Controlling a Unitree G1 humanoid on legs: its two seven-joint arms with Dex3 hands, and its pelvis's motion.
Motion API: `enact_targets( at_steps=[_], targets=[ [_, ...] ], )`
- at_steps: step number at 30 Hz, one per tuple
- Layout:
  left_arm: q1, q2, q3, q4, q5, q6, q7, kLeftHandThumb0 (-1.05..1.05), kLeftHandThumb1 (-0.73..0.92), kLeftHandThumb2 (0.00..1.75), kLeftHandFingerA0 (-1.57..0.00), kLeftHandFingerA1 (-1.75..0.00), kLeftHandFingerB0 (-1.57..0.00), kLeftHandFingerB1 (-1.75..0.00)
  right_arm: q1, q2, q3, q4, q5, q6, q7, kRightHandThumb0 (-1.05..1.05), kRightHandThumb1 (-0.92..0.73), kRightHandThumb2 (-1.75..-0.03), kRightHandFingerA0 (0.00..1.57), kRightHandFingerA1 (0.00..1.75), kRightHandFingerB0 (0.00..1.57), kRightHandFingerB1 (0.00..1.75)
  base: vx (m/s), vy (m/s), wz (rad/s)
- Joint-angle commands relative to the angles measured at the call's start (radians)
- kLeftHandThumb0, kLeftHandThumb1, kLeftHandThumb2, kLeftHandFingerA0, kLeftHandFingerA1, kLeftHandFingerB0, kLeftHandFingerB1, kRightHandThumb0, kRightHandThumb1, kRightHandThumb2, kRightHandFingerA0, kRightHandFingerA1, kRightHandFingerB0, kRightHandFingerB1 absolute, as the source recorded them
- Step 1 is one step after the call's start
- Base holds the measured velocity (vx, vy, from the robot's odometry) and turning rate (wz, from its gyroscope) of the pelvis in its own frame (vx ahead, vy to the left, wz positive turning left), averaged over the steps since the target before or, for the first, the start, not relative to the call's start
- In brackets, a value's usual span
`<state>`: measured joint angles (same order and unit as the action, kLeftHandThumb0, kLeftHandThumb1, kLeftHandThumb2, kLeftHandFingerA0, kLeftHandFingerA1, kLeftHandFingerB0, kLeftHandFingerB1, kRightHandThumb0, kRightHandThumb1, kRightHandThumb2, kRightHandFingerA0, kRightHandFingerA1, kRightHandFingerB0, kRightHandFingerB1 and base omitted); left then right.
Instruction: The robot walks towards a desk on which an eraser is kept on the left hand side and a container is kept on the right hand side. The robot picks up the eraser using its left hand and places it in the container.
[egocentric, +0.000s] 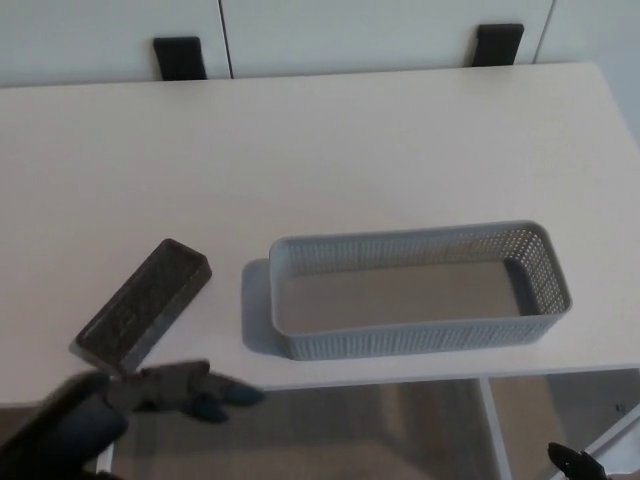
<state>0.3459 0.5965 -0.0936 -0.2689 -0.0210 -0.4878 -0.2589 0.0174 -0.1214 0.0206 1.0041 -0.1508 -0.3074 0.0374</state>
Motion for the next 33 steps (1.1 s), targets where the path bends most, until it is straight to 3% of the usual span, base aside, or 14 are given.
enact_targets(
  at_steps=[1,2,3,4,6,7,10,18,19,20,30,31,32,33],
  targets=[
    [-0.252,-0.039,0.317,-0.348,-0.028,0.185,0.183,-0.54,0.54,0.56,-0.1,-0.36,-0.08,-0.3,-0.032,-0.035,-0.017,-0.014,0.018,0.025,0.008,-0.16,-0.57,-0.57,0.13,0.41,0.01,0.28,0.0,0.0,0.0],
    [-0.256,-0.051,0.321,-0.344,-0.005,0.192,0.179,-0.54,0.54,0.56,-0.1,-0.36,-0.08,-0.3,-0.031,-0.035,-0.017,-0.015,0.019,0.024,0.009,-0.16,-0.57,-0.57,0.13,0.41,0.01,0.28,0.0,0.0,0.0],
    [-0.276,-0.073,0.311,-0.297,0.136,0.221,0.199,-0.65,0.35,0.76,0.0,-0.19,0.0,-0.24,-0.03,-0.036,-0.013,-0.019,0.012,0.027,0.001,-0.18,-0.52,-0.66,0.12,0.46,0.06,0.18,0.0,0.0,0.0],
    [-0.29,-0.08,0.289,-0.253,0.268,0.274,0.211,-0.8,0.4,0.75,0.0,0.0,0.0,-0.05,-0.034,-0.036,-0.012,-0.017,0.01,0.025,0.0,-0.17,-0.57,-0.57,0.13,0.41,0.01,0.28,0.0,0.0,0.0],
    [-0.302,-0.095,0.253,-0.206,0.326,0.333,0.208,-0.65,0.48,0.55,0.0,0.0,0.0,0.0,-0.039,-0.035,-0.014,-0.01,0.013,0.023,0.001,-0.18,-0.58,-0.57,0.12,0.41,0.01,0.28,0.0,0.0,0.0],
    [-0.319,-0.11,0.215,-0.148,0.372,0.373,0.215,-0.76,0.36,0.71,0.0,0.0,0.0,0.0,-0.044,-0.036,-0.015,-0.004,0.013,0.021,0.0,-0.18,-0.58,-0.57,0.12,0.41,0.01,0.28,0.0,0.0,0.0],
    [-0.342,-0.133,0.143,-0.054,0.513,0.463,0.233,-0.72,0.3,0.73,0.0,0.0,0.0,0.0,-0.045,-0.036,-0.013,-0.004,0.01,0.019,-0.002,-0.18,-0.58,-0.57,0.11,0.4,0.01,0.28,0.0,0.0,0.0],
    [-0.356,-0.142,0.089,0.079,0.602,0.547,0.242,-0.7,0.34,0.56,0.0,0.0,0.0,0.0,-0.044,-0.037,-0.014,-0.008,0.008,0.023,-0.009,-0.15,-0.56,-0.6,0.11,0.42,0.05,0.22,0.0,0.0,0.0],
    [-0.353,-0.14,0.083,0.094,0.611,0.558,0.242,-0.71,0.35,0.55,0.0,0.0,0.0,0.0,-0.042,-0.035,-0.014,-0.01,0.009,0.027,-0.009,-0.17,-0.41,-0.85,0.03,0.48,0.0,0.38,0.0,0.0,0.0],
    [-0.349,-0.143,0.077,0.107,0.616,0.566,0.243,-0.72,0.35,0.54,0.0,0.0,0.0,0.0,-0.041,-0.038,-0.013,-0.01,0.007,0.028,-0.01,-0.15,-0.56,-0.6,0.11,0.42,0.05,0.22,0.0,0.0,0.0],
    [-0.312,-0.177,0.032,0.222,0.663,0.58,0.307,-0.75,0.28,0.62,0.0,0.0,0.0,0.0,-0.033,-0.035,-0.008,-0.014,0.002,0.029,-0.014,-0.15,-0.56,-0.61,0.12,0.41,0.05,0.21,0.0,0.0,0.0],
    [-0.313,-0.181,0.029,0.23,0.667,0.591,0.31,-0.73,0.28,0.6,0.0,0.0,0.0,0.0,-0.035,-0.034,-0.008,-0.012,0.002,0.031,-0.015,-0.17,-0.41,-0.84,0.03,0.48,0.0,0.37,0.0,0.0,0.0],
    [-0.315,-0.184,0.026,0.242,0.677,0.602,0.317,-0.7,0.29,0.6,0.0,0.0,0.0,0.0,-0.038,-0.037,-0.007,-0.005,0.0,0.029,-0.012,-0.17,-0.58,-0.57,0.12,0.38,0.01,0.27,0.0,0.0,0.0],
    [-0.324,-0.189,0.024,0.252,0.68,0.61,0.317,-0.68,0.3,0.6,0.0,0.0,0.0,0.0,-0.043,-0.038,-0.01,-0.003,0.001,0.029,-0.015,-0.17,-0.53,-0.66,0.1,0.44,0.06,0.18,0.0,0.0,0.0]
  ],
)
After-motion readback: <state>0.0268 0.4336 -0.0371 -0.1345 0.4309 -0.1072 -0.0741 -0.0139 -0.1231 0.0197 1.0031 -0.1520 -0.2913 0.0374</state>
